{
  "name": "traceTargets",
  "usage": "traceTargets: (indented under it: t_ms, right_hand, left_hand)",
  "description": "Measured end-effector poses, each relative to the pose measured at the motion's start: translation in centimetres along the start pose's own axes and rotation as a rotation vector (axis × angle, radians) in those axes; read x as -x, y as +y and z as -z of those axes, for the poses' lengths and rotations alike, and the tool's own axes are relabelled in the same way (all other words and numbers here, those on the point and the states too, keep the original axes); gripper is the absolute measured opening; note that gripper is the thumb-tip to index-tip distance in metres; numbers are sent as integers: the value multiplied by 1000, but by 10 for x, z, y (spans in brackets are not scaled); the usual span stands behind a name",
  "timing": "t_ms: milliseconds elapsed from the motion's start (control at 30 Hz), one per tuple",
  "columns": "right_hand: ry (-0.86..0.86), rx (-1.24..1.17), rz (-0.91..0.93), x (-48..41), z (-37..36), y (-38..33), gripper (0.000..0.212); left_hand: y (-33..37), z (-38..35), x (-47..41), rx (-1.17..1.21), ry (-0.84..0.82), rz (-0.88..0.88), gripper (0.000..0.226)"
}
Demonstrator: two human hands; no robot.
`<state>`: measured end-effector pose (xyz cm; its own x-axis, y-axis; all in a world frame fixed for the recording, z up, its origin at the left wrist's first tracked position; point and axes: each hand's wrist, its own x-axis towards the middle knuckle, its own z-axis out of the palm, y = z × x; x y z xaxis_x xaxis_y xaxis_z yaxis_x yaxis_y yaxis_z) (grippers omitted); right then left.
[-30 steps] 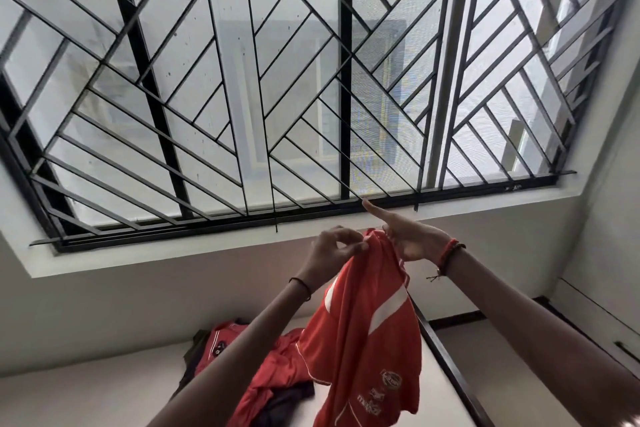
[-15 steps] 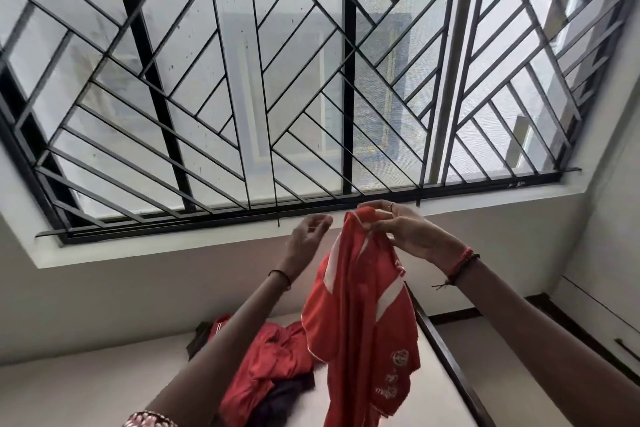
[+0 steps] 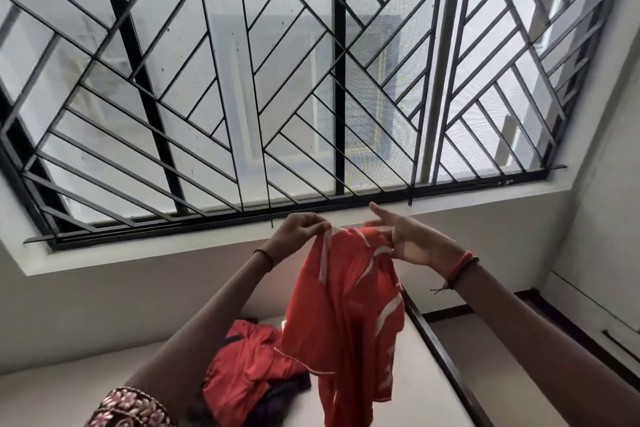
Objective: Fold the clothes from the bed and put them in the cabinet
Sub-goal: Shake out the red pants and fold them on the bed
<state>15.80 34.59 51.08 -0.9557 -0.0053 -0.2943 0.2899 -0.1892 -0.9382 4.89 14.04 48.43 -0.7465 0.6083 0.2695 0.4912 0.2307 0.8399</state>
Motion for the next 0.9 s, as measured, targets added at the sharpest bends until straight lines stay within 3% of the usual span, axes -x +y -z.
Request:
traceTargets:
  t_ms: [100, 200, 333, 400, 600, 800, 900]
  right_hand:
    - [-14, -70, -193, -3, -1, 15, 48]
    - [-92, -95, -259, -3, -9, 24, 40]
    - [60, 10, -105, -11, -16, 32, 15]
    - [116, -51, -23, -13, -13, 34, 10]
    - [110, -280, 177, 0, -22, 27, 10]
    - [175, -103, 395, 10, -34, 24, 12]
    - [244, 10, 504, 8, -33, 23, 23]
  left_hand:
    - [3, 0, -2, -9, 17, -45, 12]
    - [8, -4, -3, -46, -30, -124, 7]
    - [10, -4, 0, -160, -73, -229, 5]
    - [10, -1, 2, -178, -60, -248, 5]
    - [4, 11, 10, -164, -21, -203, 24]
    - [-7, 3, 14, -76, -30, -14, 26]
    - [3, 0, 18, 33, -53, 9, 8]
